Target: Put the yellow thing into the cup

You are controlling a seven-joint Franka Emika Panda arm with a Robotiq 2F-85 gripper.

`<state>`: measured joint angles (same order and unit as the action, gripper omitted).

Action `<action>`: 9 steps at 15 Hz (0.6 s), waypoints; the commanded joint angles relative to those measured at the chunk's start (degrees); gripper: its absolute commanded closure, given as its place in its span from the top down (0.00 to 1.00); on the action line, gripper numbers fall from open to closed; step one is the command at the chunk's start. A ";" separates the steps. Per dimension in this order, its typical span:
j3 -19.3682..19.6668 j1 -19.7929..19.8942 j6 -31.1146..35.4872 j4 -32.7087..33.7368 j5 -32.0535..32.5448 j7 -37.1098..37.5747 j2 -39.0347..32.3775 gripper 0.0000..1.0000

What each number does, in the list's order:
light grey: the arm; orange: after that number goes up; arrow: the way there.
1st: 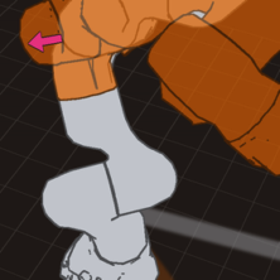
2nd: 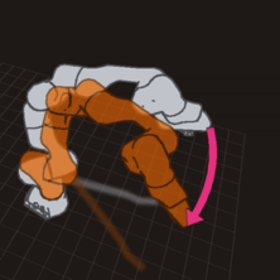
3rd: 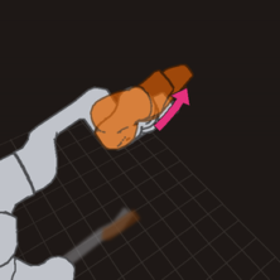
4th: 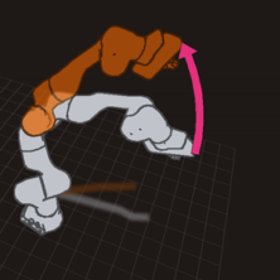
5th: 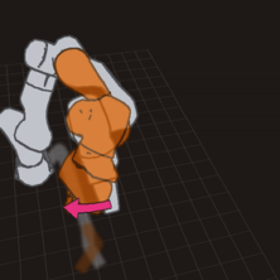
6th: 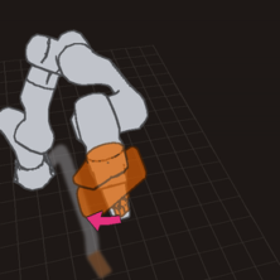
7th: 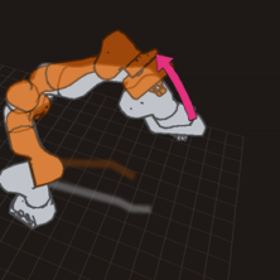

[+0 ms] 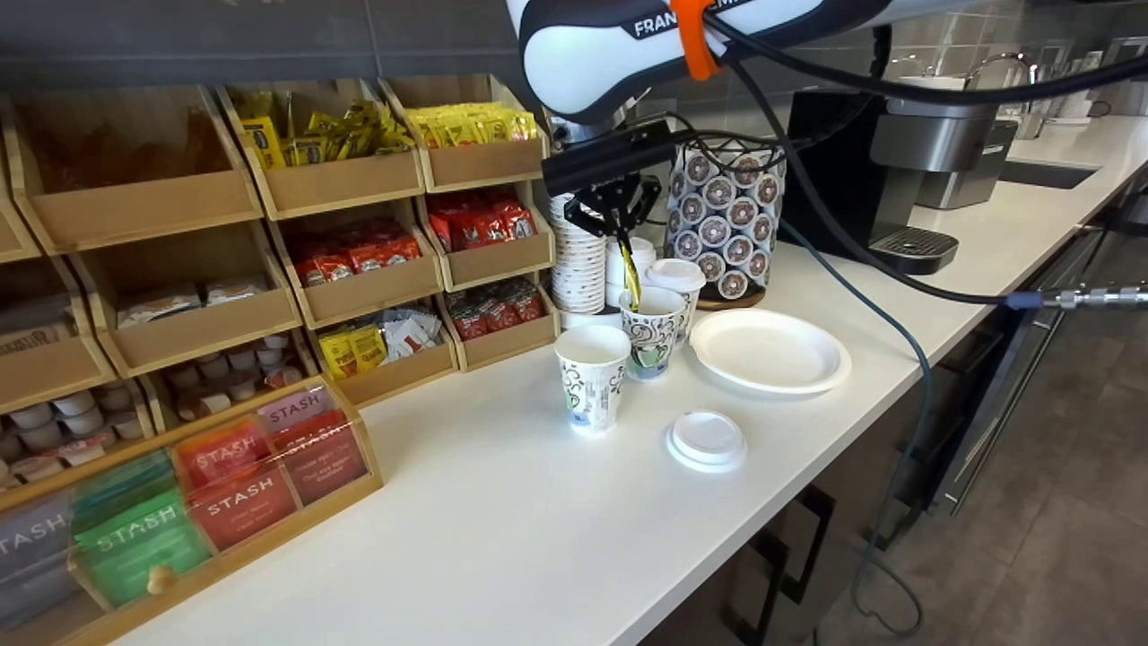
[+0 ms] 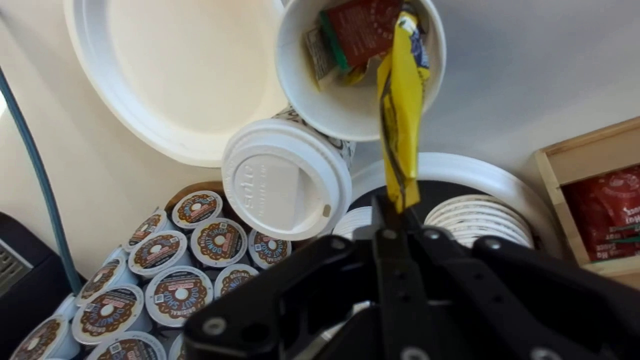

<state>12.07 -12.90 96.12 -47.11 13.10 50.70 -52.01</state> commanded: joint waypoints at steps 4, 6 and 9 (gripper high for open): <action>4.23 -5.06 1.65 -14.07 3.61 14.81 7.65 0.00; 5.47 -6.38 2.44 -17.72 4.86 18.73 9.09 0.00; 6.74 -7.84 4.36 -22.60 6.53 23.32 11.03 0.26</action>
<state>17.22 -18.40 97.14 -60.98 17.31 68.75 -45.37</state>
